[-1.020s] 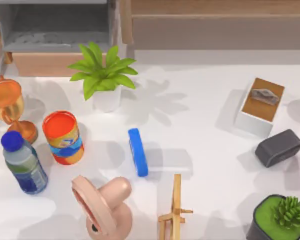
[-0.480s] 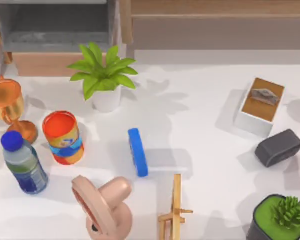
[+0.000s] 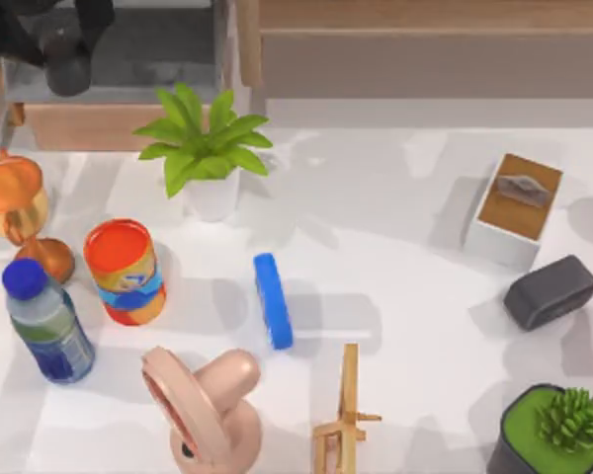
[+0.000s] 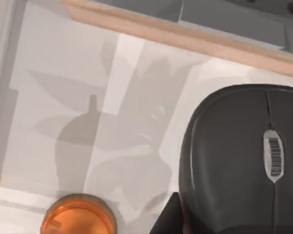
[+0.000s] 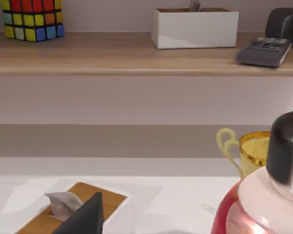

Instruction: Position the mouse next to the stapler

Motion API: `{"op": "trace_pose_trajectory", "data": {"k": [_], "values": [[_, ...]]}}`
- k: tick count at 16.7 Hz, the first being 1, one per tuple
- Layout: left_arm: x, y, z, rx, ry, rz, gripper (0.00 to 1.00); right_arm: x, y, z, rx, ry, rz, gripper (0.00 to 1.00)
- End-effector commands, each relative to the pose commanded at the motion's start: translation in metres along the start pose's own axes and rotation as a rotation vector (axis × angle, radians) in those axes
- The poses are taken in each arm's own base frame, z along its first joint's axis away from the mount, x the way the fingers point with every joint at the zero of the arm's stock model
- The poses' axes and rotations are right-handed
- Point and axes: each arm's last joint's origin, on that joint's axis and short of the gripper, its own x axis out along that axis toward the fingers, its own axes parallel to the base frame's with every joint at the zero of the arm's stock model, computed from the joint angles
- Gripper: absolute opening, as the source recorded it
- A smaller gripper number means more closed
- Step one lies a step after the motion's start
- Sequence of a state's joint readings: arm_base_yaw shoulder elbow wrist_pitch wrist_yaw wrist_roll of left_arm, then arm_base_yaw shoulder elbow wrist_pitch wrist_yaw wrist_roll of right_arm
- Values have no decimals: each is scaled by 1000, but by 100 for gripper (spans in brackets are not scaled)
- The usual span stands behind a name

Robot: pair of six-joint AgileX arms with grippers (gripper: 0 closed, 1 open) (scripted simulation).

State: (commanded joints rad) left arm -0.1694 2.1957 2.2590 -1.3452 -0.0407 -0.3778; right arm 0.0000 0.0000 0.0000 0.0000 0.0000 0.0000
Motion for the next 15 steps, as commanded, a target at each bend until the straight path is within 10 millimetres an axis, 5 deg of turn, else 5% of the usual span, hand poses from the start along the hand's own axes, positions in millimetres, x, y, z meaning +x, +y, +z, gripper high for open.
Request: {"op": "trace_pose_trajectory", "data": {"k": [5,8,11,15], "values": [[-5,-115,-68,89,0,-89,0,0,0,0,0,0,0,100],[9,-169,-117,137,40,-107,0,0,0,0,0,0,0,100],[38,-207,-166,177,102,-75,0,0,0,0,0,0,0,100],[78,-232,-216,213,171,-2,0,0,0,0,0,0,0,100]]}}
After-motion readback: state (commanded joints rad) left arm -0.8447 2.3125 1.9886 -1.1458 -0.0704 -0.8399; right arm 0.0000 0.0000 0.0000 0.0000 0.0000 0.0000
